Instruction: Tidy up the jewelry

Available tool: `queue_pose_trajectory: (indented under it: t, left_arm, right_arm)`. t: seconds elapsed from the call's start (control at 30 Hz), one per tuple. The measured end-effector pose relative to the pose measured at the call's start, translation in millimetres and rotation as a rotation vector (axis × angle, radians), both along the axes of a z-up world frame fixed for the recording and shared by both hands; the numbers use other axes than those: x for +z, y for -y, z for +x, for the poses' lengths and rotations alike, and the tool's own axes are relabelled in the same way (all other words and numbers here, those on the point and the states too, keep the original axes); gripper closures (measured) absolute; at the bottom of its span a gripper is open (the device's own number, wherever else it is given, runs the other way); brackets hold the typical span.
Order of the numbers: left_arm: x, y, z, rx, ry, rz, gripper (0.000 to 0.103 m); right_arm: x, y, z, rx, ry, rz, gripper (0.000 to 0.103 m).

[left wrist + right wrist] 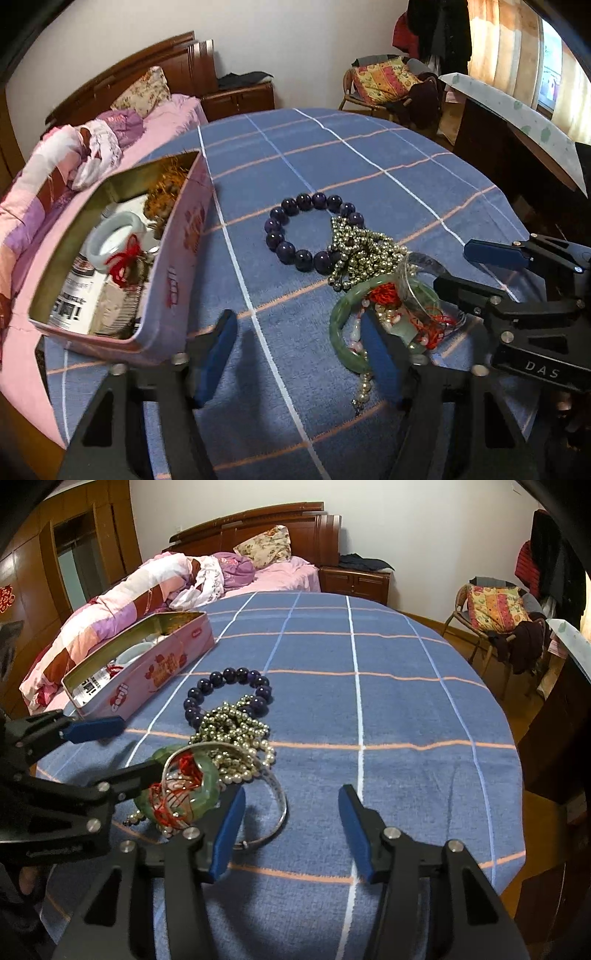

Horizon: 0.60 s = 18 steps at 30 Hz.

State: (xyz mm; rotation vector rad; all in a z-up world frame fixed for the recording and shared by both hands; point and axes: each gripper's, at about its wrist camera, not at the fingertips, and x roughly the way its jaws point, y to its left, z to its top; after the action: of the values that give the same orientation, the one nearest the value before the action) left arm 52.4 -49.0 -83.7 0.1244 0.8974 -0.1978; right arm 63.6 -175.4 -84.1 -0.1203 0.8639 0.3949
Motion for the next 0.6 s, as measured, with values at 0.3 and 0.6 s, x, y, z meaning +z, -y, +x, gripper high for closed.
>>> queue_pose_trajectory:
  t: [0.3, 0.6]
  left_arm:
    - [-3, 12, 3, -0.078, -0.022, -0.028, 0.095]
    - [20, 9, -11, -0.095, 0.056, -0.055, 0.098]
  right_arm:
    - [-4, -6, 2, 0.016, 0.006, -0.025, 0.068]
    - [1, -7, -3, 0.046, 0.035, -0.024, 0.095]
